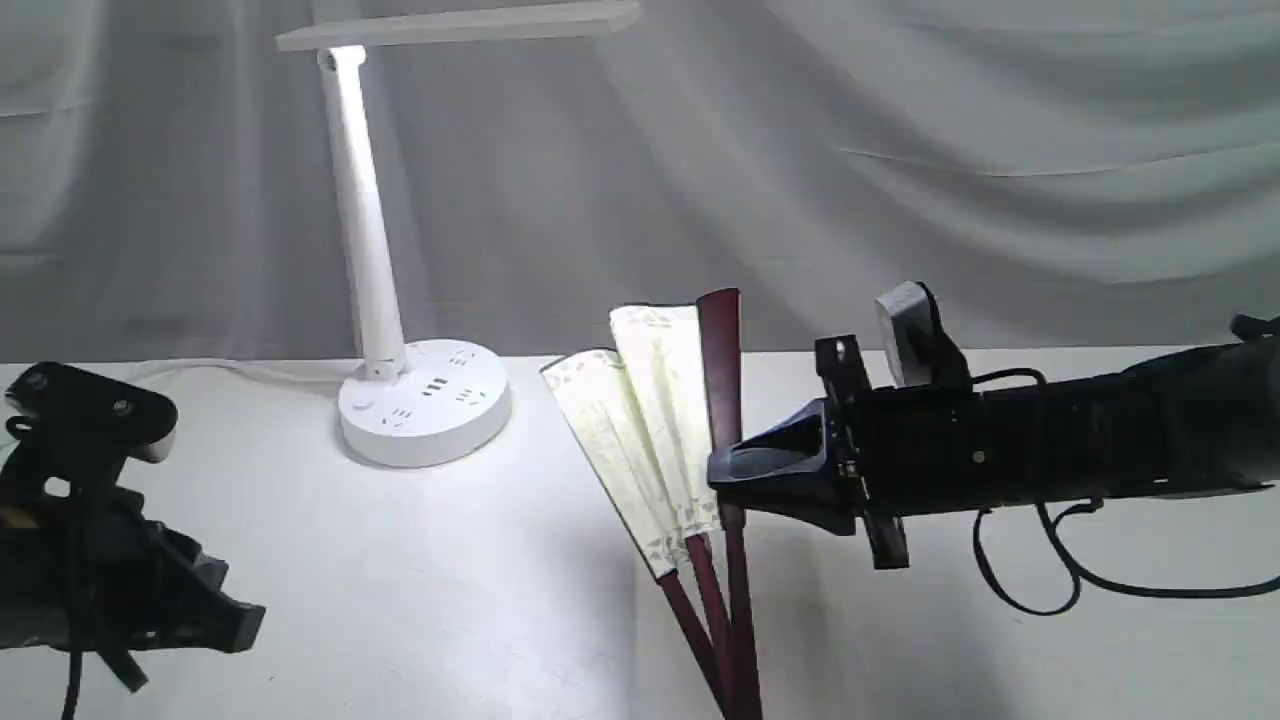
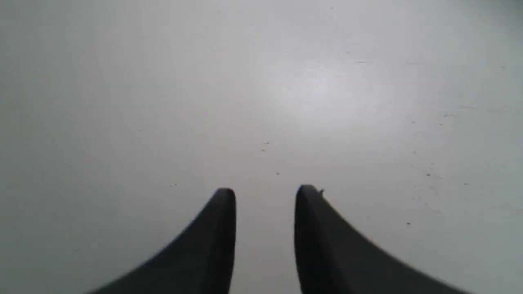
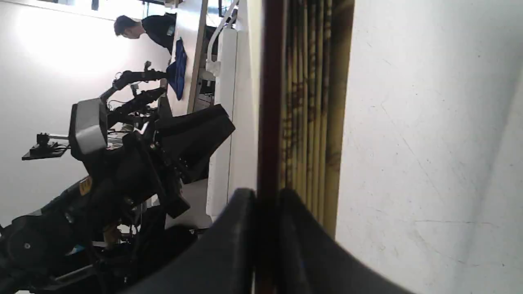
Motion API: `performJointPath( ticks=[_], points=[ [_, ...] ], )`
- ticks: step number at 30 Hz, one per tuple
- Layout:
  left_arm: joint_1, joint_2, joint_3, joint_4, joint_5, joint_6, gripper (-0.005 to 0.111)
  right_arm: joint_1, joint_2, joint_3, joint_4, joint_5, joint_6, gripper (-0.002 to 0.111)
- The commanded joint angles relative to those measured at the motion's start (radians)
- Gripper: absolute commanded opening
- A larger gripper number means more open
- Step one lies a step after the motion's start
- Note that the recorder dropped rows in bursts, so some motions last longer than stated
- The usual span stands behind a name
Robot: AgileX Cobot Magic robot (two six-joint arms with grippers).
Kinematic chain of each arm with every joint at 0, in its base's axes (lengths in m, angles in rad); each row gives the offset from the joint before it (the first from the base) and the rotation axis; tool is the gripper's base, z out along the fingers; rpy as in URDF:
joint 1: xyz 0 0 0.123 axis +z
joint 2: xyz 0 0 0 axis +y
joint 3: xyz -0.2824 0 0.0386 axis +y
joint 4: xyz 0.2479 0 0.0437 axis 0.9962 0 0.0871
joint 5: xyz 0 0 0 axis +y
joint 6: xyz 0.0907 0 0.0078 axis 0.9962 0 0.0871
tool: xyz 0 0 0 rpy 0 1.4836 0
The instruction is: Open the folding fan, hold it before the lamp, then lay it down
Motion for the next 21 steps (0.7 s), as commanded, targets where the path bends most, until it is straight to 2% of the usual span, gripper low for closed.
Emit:
performJointPath(
  ticks=[1,5,8,10,13,14,18,21],
  points=[
    [-0.003,-0.013,0.056,-0.025,-0.146,0.019,0.024,-0.001,-0.015,0.0,-0.001,0.023,-0.001,0.0],
    [-0.003,-0.013,0.1,-0.024,-0.251,-0.003,0.018,-0.001,-0.015,0.0,-0.001,0.023,-0.006,0.0],
    [-0.003,-0.013,0.121,-0.019,-0.304,-0.04,0.007,-0.001,-0.015,0.0,-0.001,0.023,-0.006,0.0],
    [-0.003,-0.013,0.123,0.039,-0.307,-0.11,0.0,-0.001,-0.015,0.0,-0.001,0.023,-0.006,0.0],
    [-0.003,-0.013,0.123,0.228,-0.311,-0.311,0.0,-0.001,-0.015,0.0,-0.001,0.023,-0.017,0.0],
    [-0.003,-0.01,0.127,0.345,-0.331,-0.435,0.0,-0.001,-0.015,0.0,-0.001,0.023,-0.032,0.0],
    [-0.003,-0.01,0.172,0.715,-0.529,-0.854,0.0,-0.001,-0.015,0.0,-0.001,0.023,-0.044,0.0],
    [-0.003,-0.01,0.181,0.847,-0.63,-1.053,0.0,-0.001,-0.015,0.0,-0.001,0.023,-0.044,0.0]
  ],
)
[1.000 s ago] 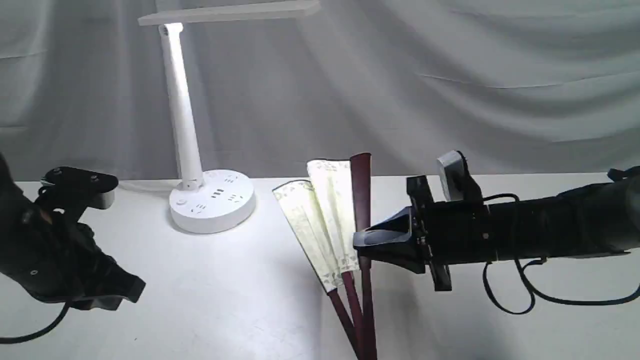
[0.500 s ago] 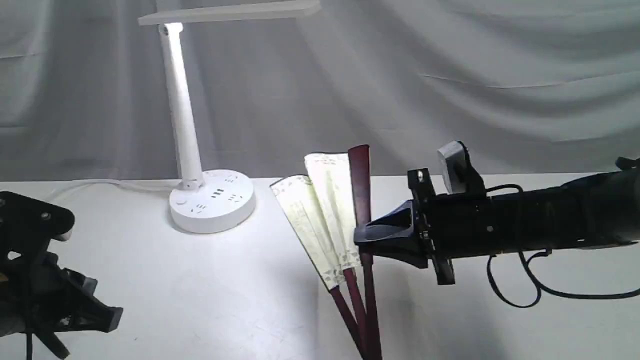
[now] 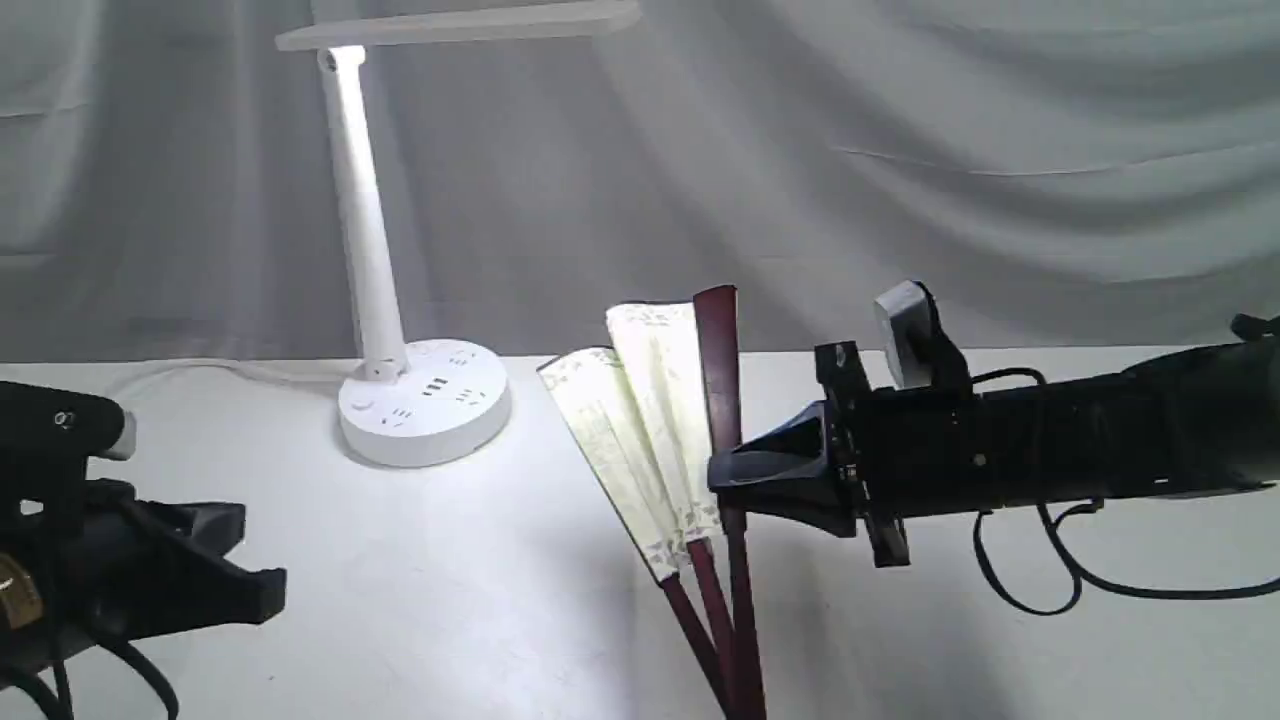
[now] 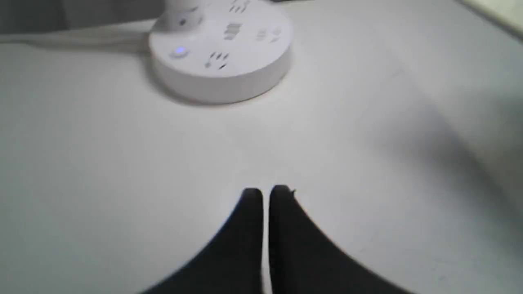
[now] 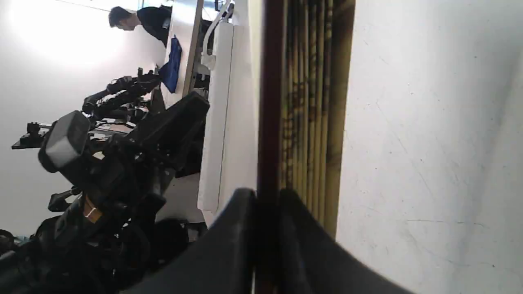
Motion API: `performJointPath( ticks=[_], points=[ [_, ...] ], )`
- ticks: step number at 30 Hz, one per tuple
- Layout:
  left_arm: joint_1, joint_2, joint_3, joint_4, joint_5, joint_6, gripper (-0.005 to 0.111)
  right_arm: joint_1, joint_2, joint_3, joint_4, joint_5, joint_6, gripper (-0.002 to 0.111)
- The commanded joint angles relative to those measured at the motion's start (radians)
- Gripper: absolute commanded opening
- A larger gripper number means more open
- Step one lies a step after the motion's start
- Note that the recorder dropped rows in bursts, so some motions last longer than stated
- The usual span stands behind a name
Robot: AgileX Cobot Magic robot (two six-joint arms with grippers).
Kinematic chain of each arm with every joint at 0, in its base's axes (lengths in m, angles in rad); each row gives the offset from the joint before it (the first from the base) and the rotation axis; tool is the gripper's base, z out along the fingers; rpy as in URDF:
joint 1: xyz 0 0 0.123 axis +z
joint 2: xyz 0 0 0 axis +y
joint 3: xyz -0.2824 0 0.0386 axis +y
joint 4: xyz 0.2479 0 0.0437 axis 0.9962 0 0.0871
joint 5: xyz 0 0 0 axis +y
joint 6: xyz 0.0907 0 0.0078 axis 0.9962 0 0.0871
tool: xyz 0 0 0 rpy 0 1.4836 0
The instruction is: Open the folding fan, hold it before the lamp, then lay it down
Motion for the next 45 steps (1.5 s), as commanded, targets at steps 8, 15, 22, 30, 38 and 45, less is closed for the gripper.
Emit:
performJointPath(
  ticks=[8,15,22,30,38,45],
  points=[
    [-0.003,0.005,0.01,0.16,-0.143,-0.471,0.01,-0.001,-0.015,0.0,0.009,0.023,-0.015,0.0],
    [-0.003,0.156,0.006,0.236,-0.351,-0.761,0.041,-0.001,-0.015,0.0,-0.006,0.023,-0.018,0.0],
    [-0.003,0.327,-0.047,0.297,-0.617,-1.091,0.041,-0.001,-0.015,0.0,-0.008,0.023,-0.029,0.0],
    [-0.003,0.498,-0.262,0.544,-0.745,-1.358,0.041,-0.001,-0.015,0.0,-0.01,0.023,-0.032,0.0],
    [-0.003,0.605,-0.38,0.57,-0.765,-1.457,0.041,-0.001,-0.015,0.0,-0.006,0.023,-0.032,0.0],
    [-0.041,0.668,-0.431,0.569,-0.765,-1.487,0.041,-0.001,-0.015,0.0,-0.006,0.023,-0.032,0.0]
  ],
)
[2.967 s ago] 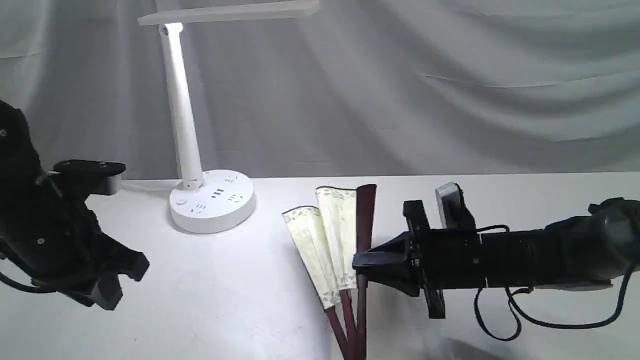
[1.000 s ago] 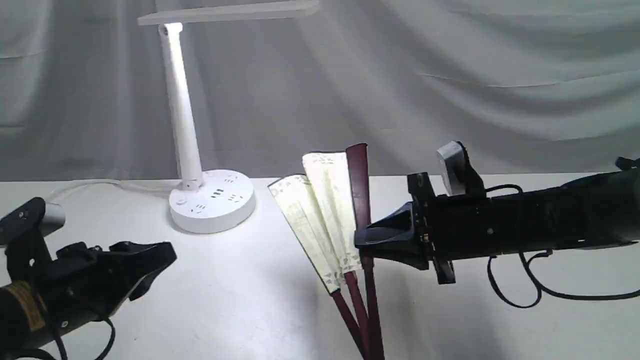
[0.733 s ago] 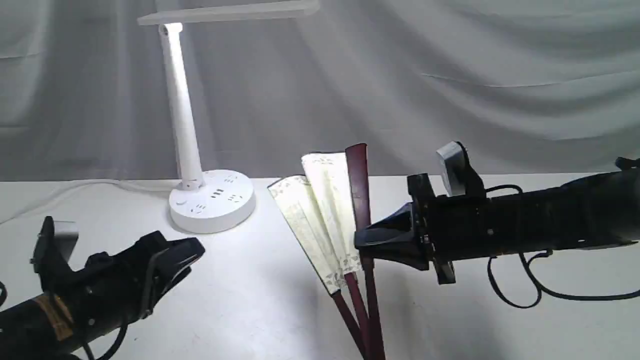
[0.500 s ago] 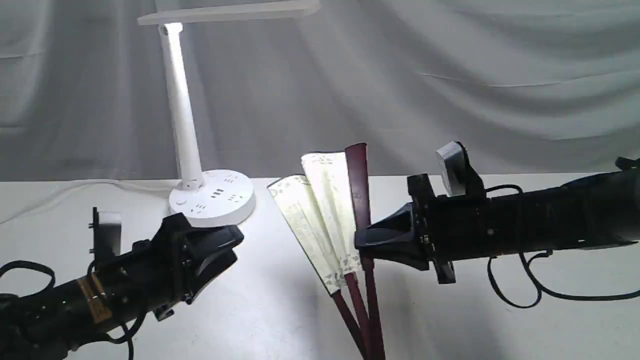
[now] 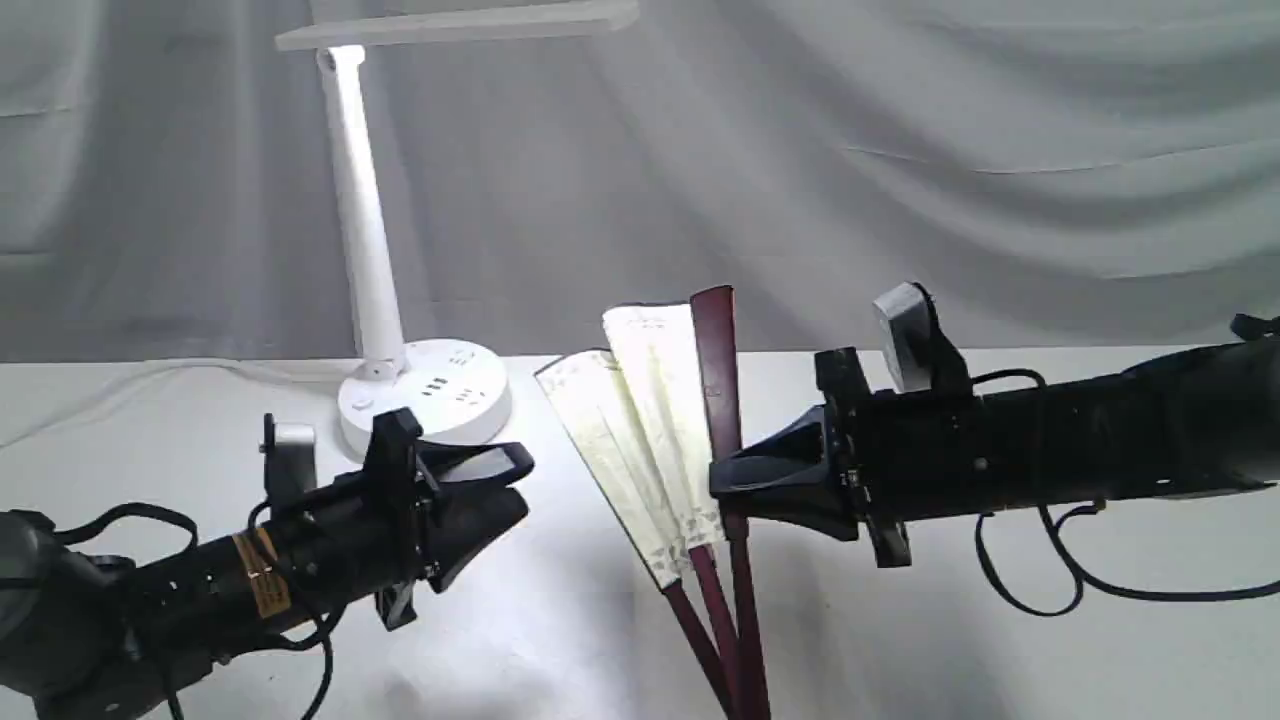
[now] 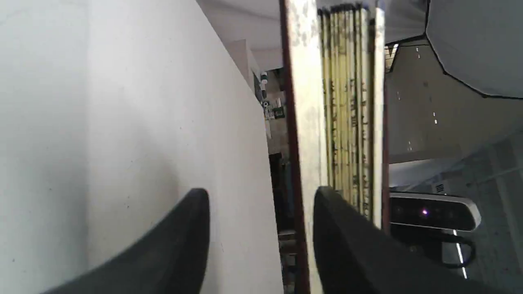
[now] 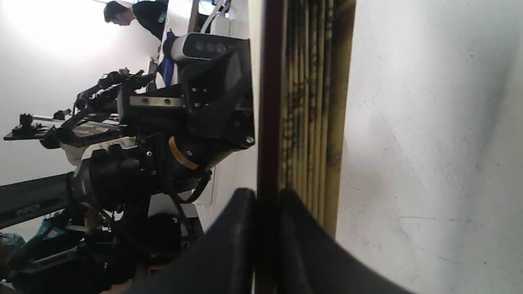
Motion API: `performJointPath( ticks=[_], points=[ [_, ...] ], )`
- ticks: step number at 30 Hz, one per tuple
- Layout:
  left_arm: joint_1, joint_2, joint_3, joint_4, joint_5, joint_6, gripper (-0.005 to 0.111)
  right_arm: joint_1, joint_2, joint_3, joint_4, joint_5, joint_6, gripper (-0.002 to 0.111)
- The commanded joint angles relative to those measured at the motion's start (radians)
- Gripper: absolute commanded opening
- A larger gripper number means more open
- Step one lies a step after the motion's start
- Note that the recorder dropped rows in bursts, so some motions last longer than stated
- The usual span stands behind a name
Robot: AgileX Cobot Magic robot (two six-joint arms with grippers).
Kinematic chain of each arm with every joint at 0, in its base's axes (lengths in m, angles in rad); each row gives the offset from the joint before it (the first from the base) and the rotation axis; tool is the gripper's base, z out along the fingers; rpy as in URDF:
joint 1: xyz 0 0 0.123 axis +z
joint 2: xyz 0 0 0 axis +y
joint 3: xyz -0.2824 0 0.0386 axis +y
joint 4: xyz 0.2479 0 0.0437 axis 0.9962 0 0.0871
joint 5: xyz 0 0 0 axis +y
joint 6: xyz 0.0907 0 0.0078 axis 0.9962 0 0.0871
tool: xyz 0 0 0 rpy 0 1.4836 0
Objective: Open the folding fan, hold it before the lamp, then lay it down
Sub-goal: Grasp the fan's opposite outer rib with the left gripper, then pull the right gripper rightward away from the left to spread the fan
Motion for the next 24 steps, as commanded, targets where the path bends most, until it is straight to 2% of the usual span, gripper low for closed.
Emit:
performJointPath(
  ticks=[1,10,21,24],
  points=[
    [-0.039,0.02,-0.023,-0.011,-0.015,-0.013,0.041,-0.001,-0.015,0.0,0.007,0.023,-0.015,0.0],
    [-0.106,0.036,-0.071,-0.05,-0.015,-0.011,0.041,-0.001,-0.015,0.0,-0.012,0.023,-0.015,0.0],
    [-0.129,0.038,-0.071,-0.149,-0.015,-0.011,0.041,-0.001,-0.015,0.0,-0.014,0.023,-0.015,0.0],
    [-0.152,0.038,-0.071,-0.184,-0.015,-0.008,0.041,-0.001,-0.015,0.0,-0.014,0.023,-0.015,0.0]
  ],
)
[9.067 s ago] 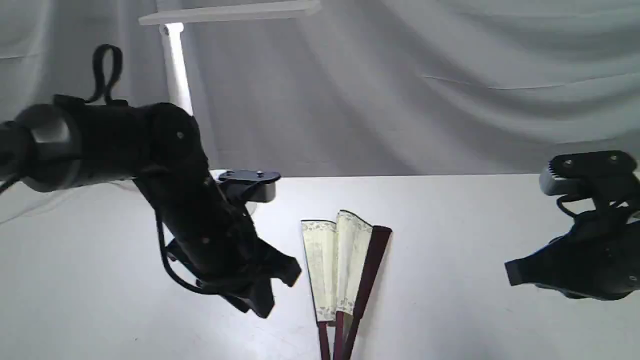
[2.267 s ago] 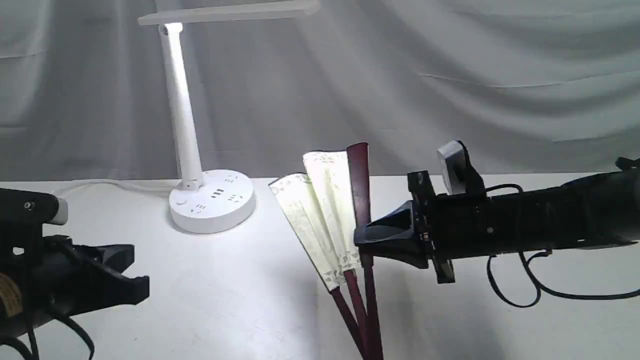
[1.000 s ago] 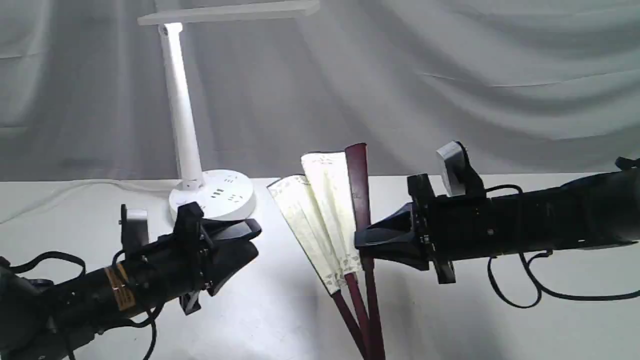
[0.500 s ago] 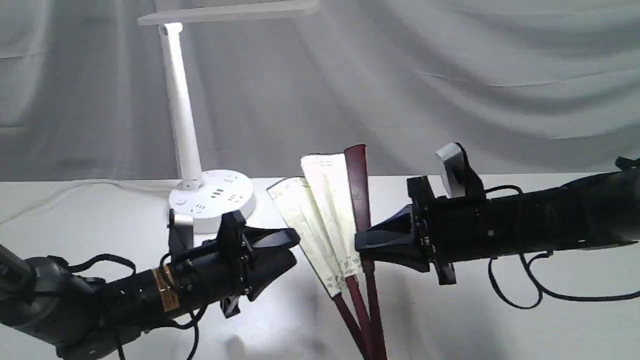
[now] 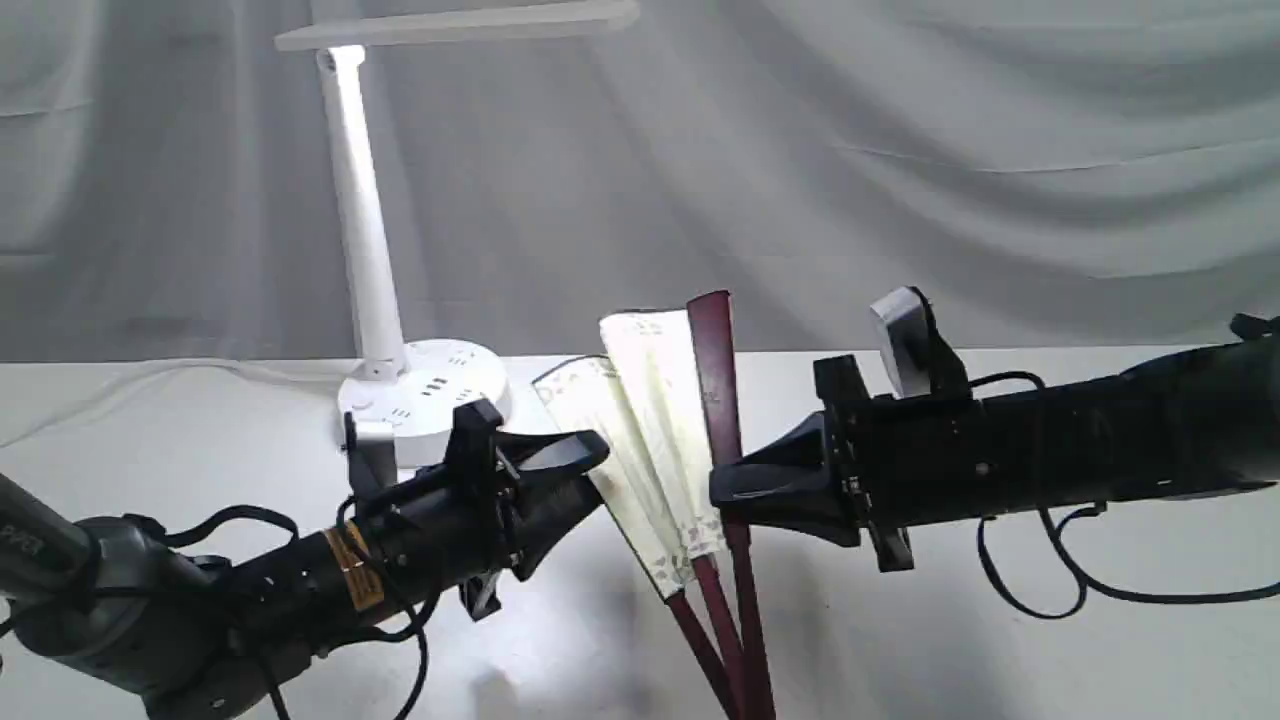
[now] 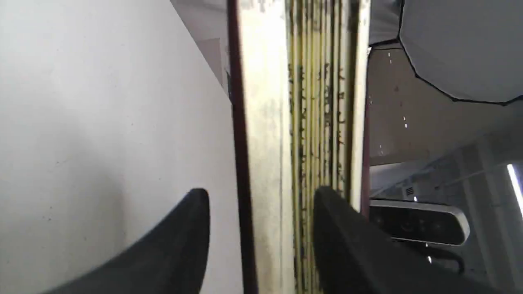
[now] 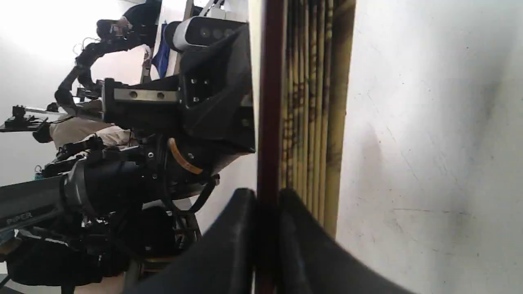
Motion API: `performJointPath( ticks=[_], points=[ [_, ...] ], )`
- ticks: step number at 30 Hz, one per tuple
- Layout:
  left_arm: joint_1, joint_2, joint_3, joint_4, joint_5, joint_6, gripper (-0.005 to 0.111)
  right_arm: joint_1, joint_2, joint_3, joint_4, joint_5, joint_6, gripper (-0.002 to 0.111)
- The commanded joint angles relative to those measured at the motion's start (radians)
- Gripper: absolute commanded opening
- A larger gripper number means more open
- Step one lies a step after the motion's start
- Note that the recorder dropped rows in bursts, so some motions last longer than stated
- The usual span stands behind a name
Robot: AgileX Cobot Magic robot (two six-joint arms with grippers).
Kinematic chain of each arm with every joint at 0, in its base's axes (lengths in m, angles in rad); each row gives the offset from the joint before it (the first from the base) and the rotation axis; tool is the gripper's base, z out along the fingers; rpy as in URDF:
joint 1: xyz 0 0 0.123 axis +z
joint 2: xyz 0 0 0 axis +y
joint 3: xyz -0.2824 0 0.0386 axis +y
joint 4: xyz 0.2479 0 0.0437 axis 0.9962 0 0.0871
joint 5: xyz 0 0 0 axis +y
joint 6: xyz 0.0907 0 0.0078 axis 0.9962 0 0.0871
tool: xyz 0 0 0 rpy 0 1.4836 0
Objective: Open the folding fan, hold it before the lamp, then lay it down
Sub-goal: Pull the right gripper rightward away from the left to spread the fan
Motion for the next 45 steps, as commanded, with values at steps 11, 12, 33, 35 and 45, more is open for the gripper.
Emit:
performJointPath(
  ticks=[11,12,33,35,45],
  points=[
    [-0.049,-0.001,-0.003,-0.068,-0.013,0.018,0.022,-0.001,-0.015,0.0,0.007,0.023,-0.013,0.0],
    [-0.049,-0.001,-0.003,-0.068,-0.013,0.018,0.019,-0.001,-0.015,0.0,0.005,0.023,-0.013,0.0],
    [-0.049,-0.001,-0.003,-0.067,-0.013,-0.091,0.0,-0.003,-0.015,0.0,0.112,0.023,-0.062,0.0],
    [-0.049,-0.001,-0.003,-0.062,-0.013,-0.11,0.0,-0.01,-0.015,0.0,0.112,0.023,-0.062,0.0],
    [-0.049,-0.001,-0.003,-0.107,-0.013,-0.115,0.0,-0.13,-0.015,0.0,0.095,0.023,-0.064,0.0]
  ],
)
